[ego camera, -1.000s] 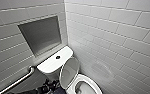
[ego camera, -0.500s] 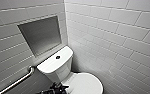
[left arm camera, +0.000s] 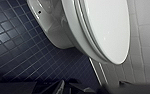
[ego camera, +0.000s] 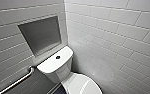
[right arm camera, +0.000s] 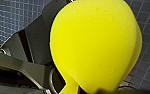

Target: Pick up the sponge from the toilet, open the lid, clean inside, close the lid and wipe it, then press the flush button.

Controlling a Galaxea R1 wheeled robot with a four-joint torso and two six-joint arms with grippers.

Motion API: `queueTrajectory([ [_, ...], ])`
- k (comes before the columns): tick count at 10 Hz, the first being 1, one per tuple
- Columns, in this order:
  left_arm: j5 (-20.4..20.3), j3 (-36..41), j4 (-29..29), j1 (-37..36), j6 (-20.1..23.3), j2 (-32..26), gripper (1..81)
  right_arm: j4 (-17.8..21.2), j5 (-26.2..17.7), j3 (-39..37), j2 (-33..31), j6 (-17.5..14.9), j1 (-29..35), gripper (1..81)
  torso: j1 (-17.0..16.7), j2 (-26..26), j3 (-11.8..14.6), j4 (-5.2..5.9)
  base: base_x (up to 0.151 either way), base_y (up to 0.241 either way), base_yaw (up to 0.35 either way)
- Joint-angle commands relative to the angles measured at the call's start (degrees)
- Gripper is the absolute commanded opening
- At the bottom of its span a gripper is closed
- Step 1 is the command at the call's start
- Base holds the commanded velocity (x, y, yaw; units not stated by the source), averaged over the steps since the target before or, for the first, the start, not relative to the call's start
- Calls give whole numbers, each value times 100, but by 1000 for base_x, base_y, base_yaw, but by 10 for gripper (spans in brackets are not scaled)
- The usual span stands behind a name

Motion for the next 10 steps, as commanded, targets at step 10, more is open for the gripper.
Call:
queueTrajectory([
  [10, -415, -3801, 2323, 2712, 250, 1761, 811, 1770, -107, -333, 465, -2151, -352, 10, -2, -4, 9, 0, 0, 0, 0],
])
